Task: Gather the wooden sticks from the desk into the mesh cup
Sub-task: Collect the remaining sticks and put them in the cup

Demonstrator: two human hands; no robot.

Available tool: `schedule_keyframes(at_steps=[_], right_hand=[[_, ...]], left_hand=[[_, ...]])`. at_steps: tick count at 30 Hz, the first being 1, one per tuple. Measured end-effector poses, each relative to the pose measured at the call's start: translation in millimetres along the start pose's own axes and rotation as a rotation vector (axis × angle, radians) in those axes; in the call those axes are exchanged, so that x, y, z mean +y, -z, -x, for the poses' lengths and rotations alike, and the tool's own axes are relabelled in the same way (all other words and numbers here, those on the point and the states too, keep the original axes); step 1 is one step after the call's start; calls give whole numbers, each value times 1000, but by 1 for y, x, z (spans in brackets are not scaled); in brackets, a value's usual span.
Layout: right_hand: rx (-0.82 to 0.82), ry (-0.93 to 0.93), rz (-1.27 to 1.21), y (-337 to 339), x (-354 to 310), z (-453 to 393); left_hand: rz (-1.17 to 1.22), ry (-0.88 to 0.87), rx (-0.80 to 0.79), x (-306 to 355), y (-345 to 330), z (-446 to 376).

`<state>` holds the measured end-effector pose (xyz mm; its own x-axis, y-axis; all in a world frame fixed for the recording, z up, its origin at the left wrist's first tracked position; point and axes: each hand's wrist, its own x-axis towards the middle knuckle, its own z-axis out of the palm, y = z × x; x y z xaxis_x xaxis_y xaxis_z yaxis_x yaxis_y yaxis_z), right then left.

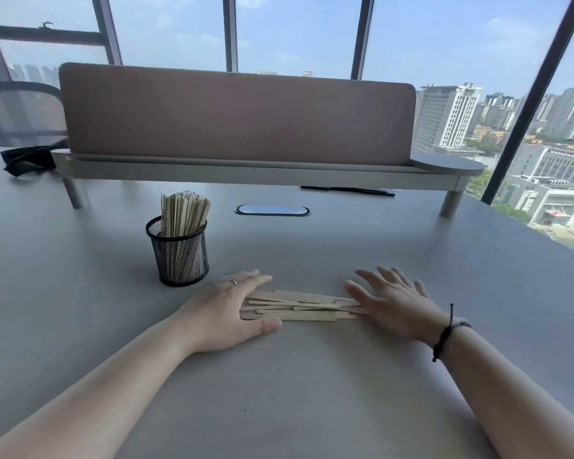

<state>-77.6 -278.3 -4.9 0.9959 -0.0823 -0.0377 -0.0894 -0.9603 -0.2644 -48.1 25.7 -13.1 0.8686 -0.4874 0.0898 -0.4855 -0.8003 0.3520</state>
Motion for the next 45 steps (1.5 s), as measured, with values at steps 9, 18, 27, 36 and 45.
schedule_keyframes(at_steps=[9, 18, 27, 36, 45], right_hand=[[101, 189, -234, -19, -48, -9], [166, 227, -370, -18, -60, -6], [-4, 403, -83, -23, -56, 0], [72, 412, -92, -30, -65, -1], [98, 424, -150, -31, -65, 0]], left_hand=[[31, -11, -17, 8, -7, -8], [49, -6, 29, 13, -6, -7], [203, -71, 108, 20, -8, -6], [-30, -126, 82, 31, -23, -14], [-171, -120, 88, 34, -23, -14]])
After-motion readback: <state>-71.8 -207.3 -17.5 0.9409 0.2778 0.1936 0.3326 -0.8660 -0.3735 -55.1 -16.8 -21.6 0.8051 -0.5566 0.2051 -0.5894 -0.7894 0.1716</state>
